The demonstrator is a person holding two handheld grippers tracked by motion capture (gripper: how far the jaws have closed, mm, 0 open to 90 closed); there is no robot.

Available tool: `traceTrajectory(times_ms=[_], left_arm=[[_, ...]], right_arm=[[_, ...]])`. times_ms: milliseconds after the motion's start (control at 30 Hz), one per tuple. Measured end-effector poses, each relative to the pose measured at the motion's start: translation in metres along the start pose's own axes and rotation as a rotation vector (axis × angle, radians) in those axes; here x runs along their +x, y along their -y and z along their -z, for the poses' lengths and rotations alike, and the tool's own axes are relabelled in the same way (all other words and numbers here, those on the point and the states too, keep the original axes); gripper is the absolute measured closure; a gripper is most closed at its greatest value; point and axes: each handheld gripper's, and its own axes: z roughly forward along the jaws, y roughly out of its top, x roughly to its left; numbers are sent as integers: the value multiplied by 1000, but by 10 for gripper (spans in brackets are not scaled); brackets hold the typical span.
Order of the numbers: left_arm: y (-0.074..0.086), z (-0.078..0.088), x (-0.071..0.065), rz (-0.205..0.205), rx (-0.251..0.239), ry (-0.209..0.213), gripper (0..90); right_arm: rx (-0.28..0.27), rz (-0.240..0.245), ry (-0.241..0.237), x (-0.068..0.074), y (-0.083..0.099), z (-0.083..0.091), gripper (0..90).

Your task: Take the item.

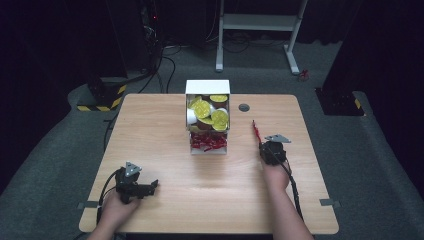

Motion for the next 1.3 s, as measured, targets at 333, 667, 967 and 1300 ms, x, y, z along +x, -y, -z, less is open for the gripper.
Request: traceTrajectory(times_ms=[333,667,967,1300], left_arm=[[0,0,0,4,0,2,3],[0,0,0,1,0,1,2],[0,0,0,2,0,1,3],[0,0,0,2,0,2,3]], right_arm=[[6,-5,-5,0,1,-3,806],[-41,5,-39,4,-6,7,749],[-86,22,-79,14,-11,20,680],[-105,33,-100,22,-12,34,494]])
